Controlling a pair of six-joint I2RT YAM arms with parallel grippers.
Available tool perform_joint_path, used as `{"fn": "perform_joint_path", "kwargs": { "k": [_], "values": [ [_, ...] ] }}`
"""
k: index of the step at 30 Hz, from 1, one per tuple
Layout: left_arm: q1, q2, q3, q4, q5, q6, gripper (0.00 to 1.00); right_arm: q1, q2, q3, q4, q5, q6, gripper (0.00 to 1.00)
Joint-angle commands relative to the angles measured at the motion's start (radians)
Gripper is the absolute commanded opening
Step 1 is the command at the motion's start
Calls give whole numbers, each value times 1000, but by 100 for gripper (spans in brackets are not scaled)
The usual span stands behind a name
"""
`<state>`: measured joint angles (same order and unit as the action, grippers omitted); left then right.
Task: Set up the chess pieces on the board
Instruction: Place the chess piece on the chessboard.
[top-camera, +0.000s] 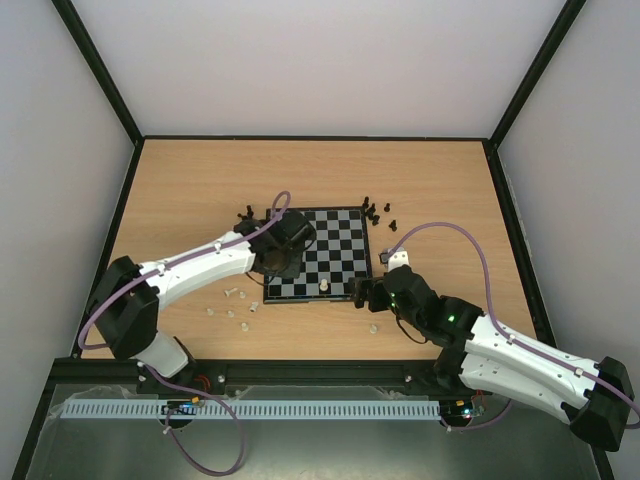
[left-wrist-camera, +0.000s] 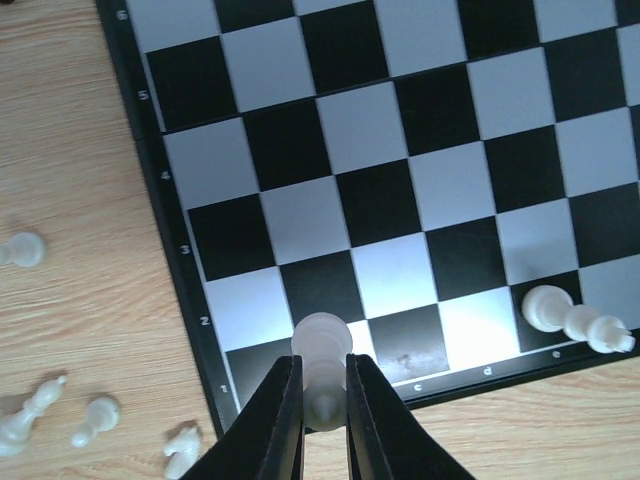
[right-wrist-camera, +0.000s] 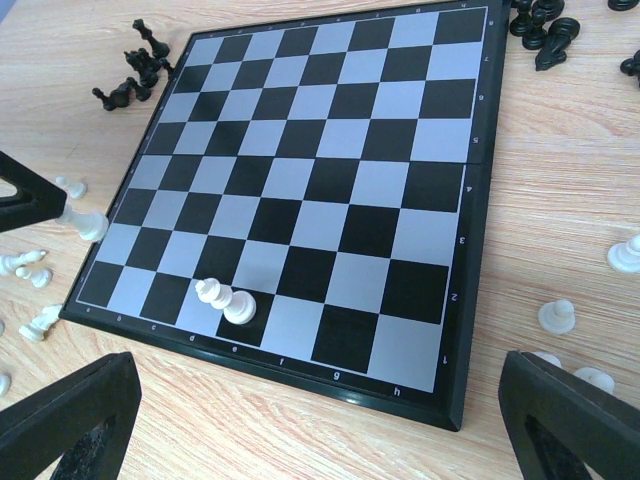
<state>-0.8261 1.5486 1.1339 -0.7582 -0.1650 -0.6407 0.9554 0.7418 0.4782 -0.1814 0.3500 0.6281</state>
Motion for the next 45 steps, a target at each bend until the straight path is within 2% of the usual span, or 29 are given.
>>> {"fn": "perform_joint_path", "kwargs": {
  "k": [1, 7, 18, 45],
  "values": [
    [-40, 44, 53, -38, 0, -24, 2, 4, -9, -11, -11, 33, 1, 99],
    [-101, 101, 87, -9, 12, -46, 2, 3, -11, -10, -11, 46, 1, 99],
    [-148, 186, 134, 26, 35, -43, 2, 3, -13, -12, -16, 47, 1, 99],
    [-159, 207, 81, 64, 59, -46, 4, 3, -5, -15, -13, 36, 1, 99]
  ]
}}
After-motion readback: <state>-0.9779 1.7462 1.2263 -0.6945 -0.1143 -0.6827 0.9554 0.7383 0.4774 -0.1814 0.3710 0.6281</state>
